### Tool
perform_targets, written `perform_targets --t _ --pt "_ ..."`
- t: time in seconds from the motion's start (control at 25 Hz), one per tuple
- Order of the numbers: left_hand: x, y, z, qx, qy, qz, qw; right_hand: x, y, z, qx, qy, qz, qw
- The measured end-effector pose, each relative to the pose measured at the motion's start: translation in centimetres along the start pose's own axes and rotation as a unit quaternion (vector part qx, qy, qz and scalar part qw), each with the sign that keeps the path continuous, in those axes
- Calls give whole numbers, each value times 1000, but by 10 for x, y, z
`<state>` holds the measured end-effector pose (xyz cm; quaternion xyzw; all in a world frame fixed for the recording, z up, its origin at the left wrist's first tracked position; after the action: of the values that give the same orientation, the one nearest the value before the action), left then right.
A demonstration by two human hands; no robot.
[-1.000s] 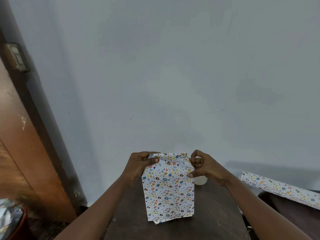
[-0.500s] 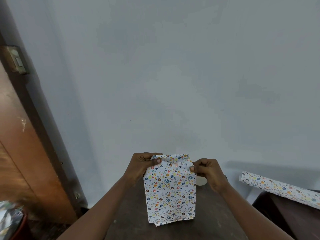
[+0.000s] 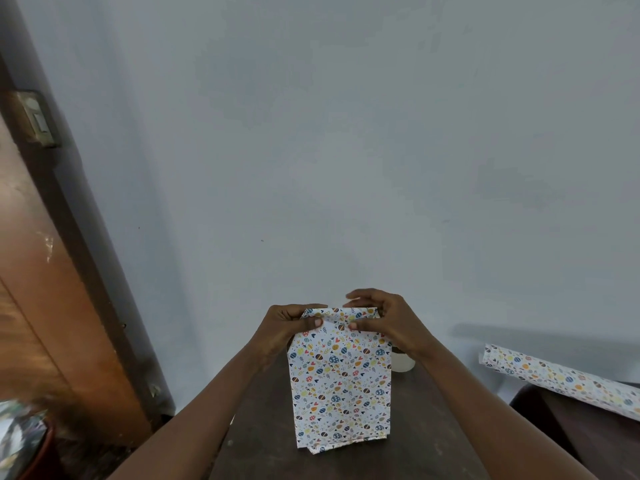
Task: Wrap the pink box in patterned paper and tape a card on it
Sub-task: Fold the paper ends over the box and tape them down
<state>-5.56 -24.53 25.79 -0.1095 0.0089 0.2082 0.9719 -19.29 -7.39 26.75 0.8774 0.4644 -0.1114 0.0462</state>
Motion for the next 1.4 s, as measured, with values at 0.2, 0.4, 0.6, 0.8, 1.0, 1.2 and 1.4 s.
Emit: perform_targets --t 0.2,0.4,0.6,0.8,1.0,1.2,1.4 --pt "0 0 -6 51 -16 -22 998 -4 -2 1 64 -15 12 998" --pt "-4 -8 -12 140 -18 -76 987 -2 -8 3 15 4 31 999" --pt "6 -15 -30 145 -22 -21 989 -4 -4 5 -91 31 15 995" --pt "11 -17 -30 50 7 81 995 1 -8 14 -66 31 7 997" --pt "10 -12 -28 7 22 116 993 6 -4 12 -84 -35 168 982" --pt "12 -17 -22 -4 26 61 998 5 2 8 95 -86 210 969" --pt "9 -20 -15 -28 38 26 999 10 12 3 75 -125 272 951"
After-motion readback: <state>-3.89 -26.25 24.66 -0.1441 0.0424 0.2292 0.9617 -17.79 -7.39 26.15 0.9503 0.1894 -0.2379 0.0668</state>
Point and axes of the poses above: each hand's wrist, its own x-axis away from the middle knuckle, its own y-axis out of the palm, z = x × y, the point moved 1 cm from there along -x, towards the middle knuckle, and after that the axes turned 14 degrees about -x, right-handed, at the moved point
